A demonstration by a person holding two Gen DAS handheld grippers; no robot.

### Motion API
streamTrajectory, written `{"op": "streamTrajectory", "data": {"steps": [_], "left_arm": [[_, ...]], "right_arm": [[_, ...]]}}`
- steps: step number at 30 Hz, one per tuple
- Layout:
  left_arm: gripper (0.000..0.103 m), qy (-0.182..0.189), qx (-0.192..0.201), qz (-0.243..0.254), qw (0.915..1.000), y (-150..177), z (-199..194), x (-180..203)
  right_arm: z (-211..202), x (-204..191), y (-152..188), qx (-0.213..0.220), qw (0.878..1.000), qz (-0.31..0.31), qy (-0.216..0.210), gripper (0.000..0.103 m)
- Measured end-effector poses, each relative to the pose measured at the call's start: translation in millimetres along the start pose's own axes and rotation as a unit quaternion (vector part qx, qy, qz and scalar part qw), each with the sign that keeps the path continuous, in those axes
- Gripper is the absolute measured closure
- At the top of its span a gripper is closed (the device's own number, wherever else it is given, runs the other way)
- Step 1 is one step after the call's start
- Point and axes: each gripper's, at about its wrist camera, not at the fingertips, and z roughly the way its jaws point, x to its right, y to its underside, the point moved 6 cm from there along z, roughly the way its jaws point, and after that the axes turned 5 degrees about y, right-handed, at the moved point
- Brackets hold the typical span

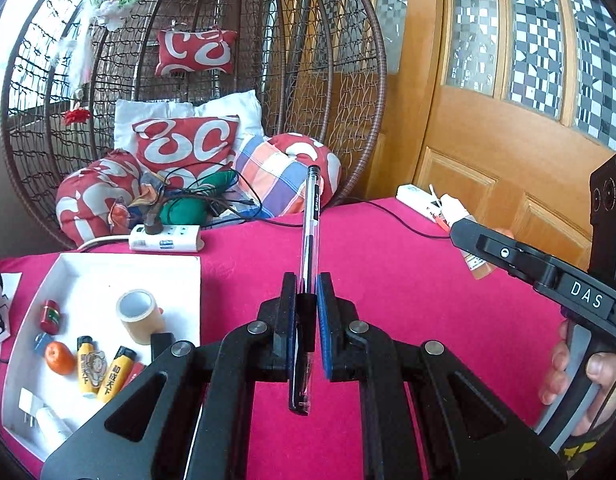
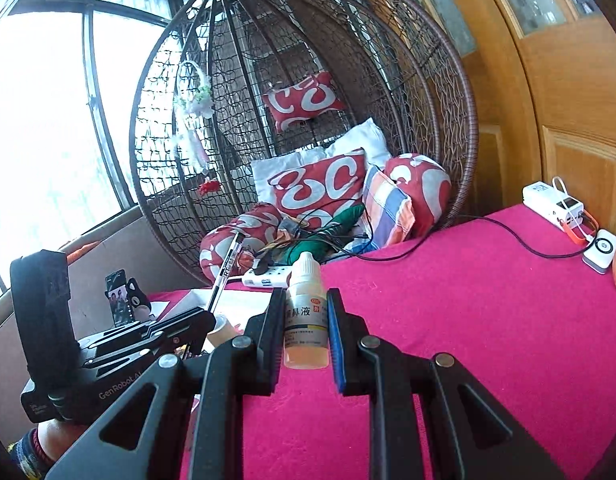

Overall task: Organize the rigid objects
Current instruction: 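Carry the black pen with the left tool while the right tool carries the dropper bottle to the tray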

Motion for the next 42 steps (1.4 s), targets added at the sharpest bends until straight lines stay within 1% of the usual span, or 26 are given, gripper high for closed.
{"op": "streamTrajectory", "data": {"steps": [4,7,15,20,26,42], "left_arm": [[0.094,-0.022,0.009,-0.010,0.9997,7,-21,-15],[0.094,-0.035,0.014,-0.021,0.9991,10,-34,-26],[0.094,-0.062,0.031,-0.029,0.9972,17,-65,-47],[0.094,-0.065,0.035,-0.048,0.9961,23,-76,-60],[0.094,-0.072,0.044,-0.050,0.9952,24,-88,-68],[0.094,-0.073,0.041,-0.087,0.9927,39,-99,-99]], "right_arm": [[-4,-18,0,0.002,1.000,-0.016,-0.007,0.084],[-7,-29,0,0.004,1.000,-0.026,-0.012,0.084],[-8,-57,4,0.001,0.999,-0.043,-0.031,0.084],[-6,-72,6,-0.004,0.998,-0.057,-0.037,0.084],[-4,-85,8,-0.008,0.997,-0.065,-0.043,0.084],[12,-119,20,-0.034,0.993,-0.092,-0.059,0.084]]}}
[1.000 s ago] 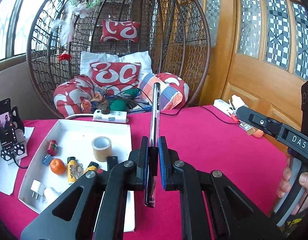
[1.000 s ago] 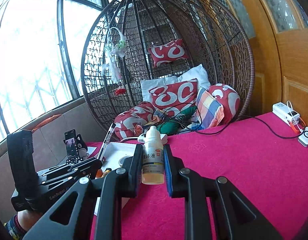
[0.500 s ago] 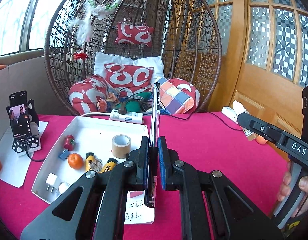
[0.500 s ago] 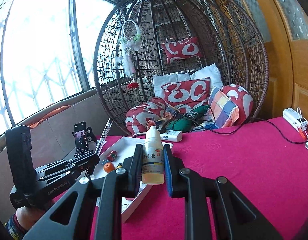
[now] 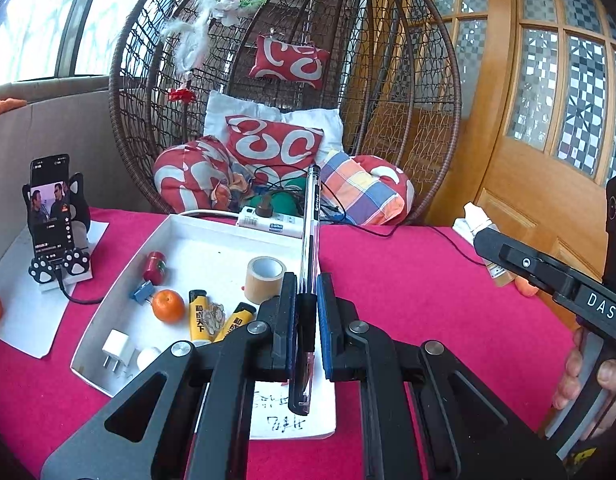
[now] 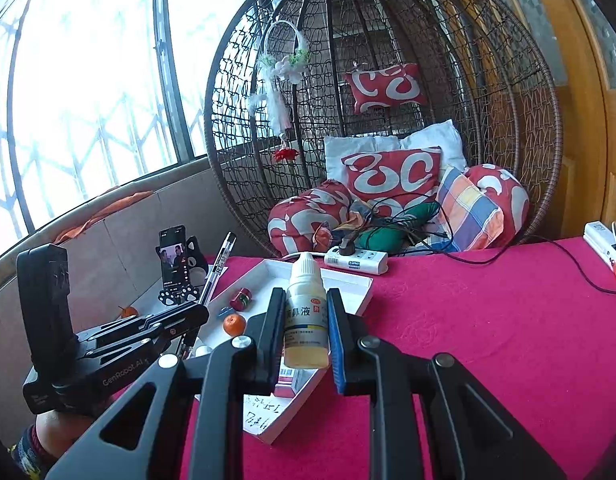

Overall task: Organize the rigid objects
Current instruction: 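Carry the black pen with the left tool while the right tool carries the dropper bottle to the tray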

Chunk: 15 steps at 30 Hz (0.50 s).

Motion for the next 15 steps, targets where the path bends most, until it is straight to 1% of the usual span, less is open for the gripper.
{"op": "streamTrajectory", "data": {"steps": [5,15], "left_arm": [[0.094,-0.006,-0.001,-0.009,0.9999,2,-2,-10],[0.094,-0.033,-0.011,-0.031,0.9989,8,-1,-41]], "right_arm": [[9,-11,-1,-0.008,1.000,-0.007,-0.007,0.084],[37,-34,-3,-0.030,0.999,-0.023,-0.025,0.084]]}}
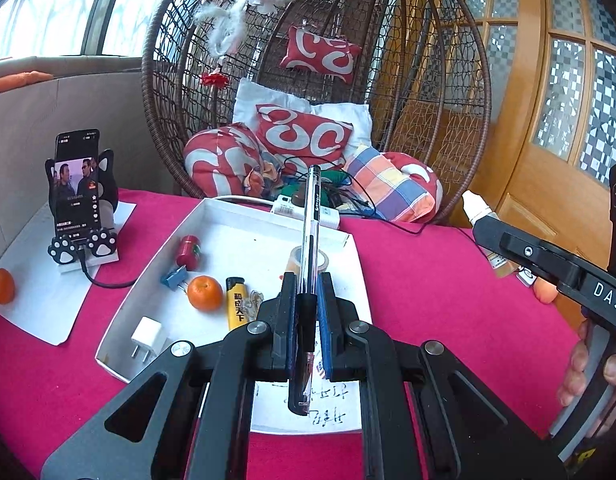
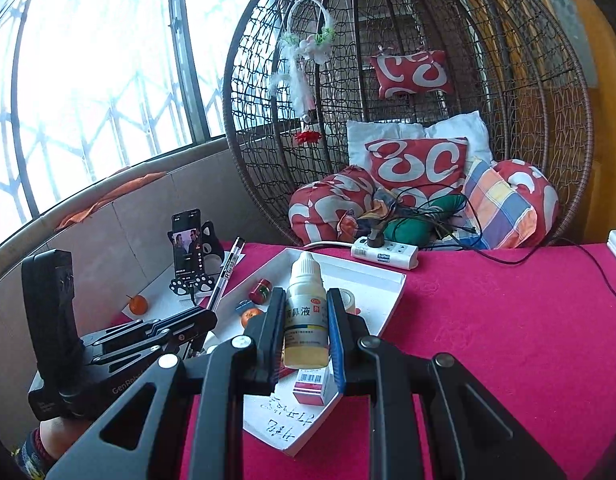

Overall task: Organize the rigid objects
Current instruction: 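Carry the black pen with the left tool while the right tool carries the dropper bottle to the tray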

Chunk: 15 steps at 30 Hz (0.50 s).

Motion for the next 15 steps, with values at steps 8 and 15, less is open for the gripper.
{"op": "streamTrajectory", "data": {"steps": [8,15], "left_arm": [[0.094,-0.013,-0.011,-0.011,0.9998,5,10,-16],[0.094,-0.026,-0.022,-0.007,0.9994,2,27,-27]], "right_arm": [[30,-8,2,-0.028,1.000,-0.004,-0.006,0.084],[54,-11,6,-0.053,0.999,0.002,-0.011,0.084]]}}
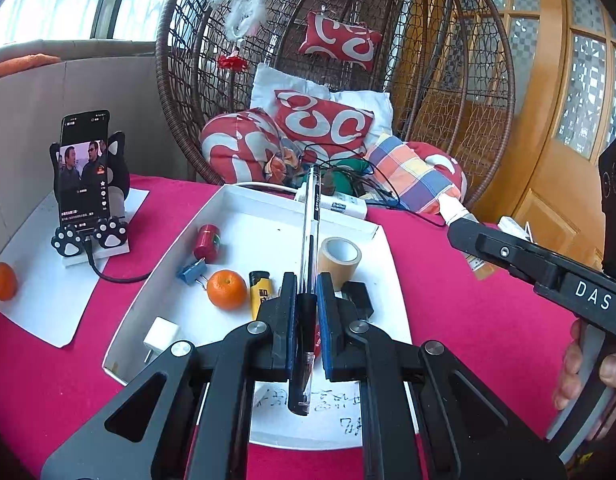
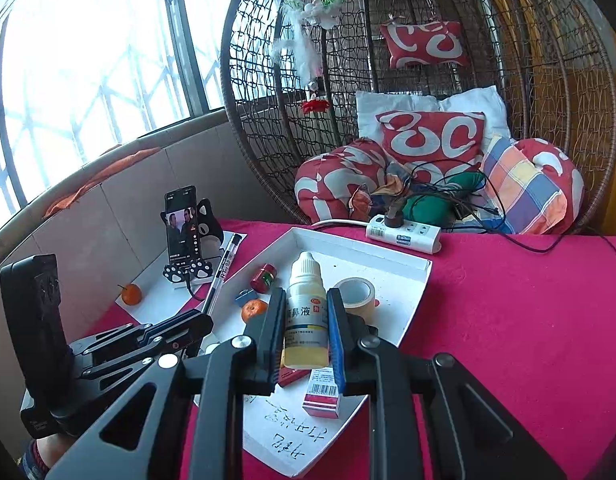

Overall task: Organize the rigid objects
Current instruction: 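Carry the black pen with the left tool while the right tool carries the dropper bottle to the tray, then open both tools to release the pen and dropper bottle in the tray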

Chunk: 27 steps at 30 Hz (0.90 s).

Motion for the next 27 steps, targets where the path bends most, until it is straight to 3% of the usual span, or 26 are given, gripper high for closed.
{"op": "streamTrajectory", "data": {"steps": [12,19,21,24,25,26,27], "left_arm": [[0.094,-0.032,-0.018,0.011,0.9993,-25,50,-23],[0.094,-0.042,-0.046,0.012,0.9980,-10,75,-29],[0.090,-0.046,-0.054,0.012,0.9974,-5,78,-31],[0.057,-0.066,-0.060,0.000,0.9960,-1,79,-41],[0.033,-0.075,-0.059,-0.011,0.9953,0,77,-48],[0.018,-0.083,-0.057,-0.022,0.9946,0,75,-54],[0.014,-0.085,-0.052,-0.034,0.9944,0,72,-59]], "right_arm": [[54,-13,1,-0.045,0.998,0.029,-0.020,0.084],[84,-8,18,-0.077,0.996,0.034,-0.006,0.083],[90,-9,23,-0.086,0.996,0.030,-0.006,0.083],[94,-8,28,-0.092,0.995,0.030,-0.003,0.083],[93,-5,29,-0.090,0.995,0.035,-0.002,0.083],[91,-3,29,-0.088,0.995,0.039,0.001,0.082],[89,0,28,-0.085,0.995,0.044,0.003,0.079]]}}
